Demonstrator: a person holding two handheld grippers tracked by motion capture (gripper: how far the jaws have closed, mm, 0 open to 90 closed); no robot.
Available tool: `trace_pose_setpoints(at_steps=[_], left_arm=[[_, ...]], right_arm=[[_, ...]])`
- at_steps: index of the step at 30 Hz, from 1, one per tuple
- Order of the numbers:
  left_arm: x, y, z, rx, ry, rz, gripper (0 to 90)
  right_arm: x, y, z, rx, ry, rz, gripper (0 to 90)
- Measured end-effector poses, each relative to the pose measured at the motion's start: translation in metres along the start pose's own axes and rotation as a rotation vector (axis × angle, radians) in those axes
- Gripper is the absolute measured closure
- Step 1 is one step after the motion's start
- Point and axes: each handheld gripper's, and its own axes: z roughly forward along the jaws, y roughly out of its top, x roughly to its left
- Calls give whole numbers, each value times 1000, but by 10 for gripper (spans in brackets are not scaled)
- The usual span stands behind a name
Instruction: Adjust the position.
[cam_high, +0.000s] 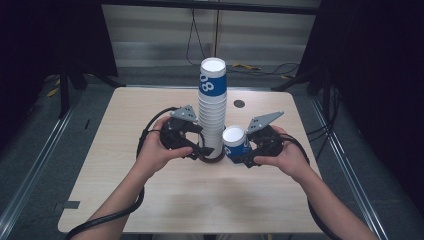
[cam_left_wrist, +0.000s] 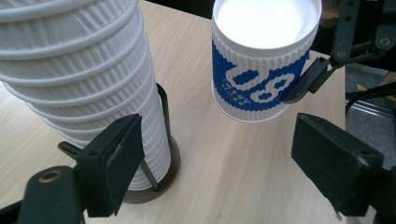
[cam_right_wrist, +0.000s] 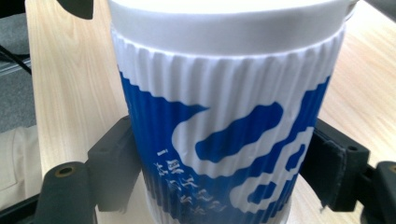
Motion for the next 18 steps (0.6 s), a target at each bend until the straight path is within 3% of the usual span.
trace_pose_setpoints(at_steps=[8,18], left_arm=[[-2,2,1,6,-11,13,168],[-4,-3,8,3,-31,10,165]], right_arm=[[2,1,3,37,21,-29,212],[3,4,7,128,41,-78,213]])
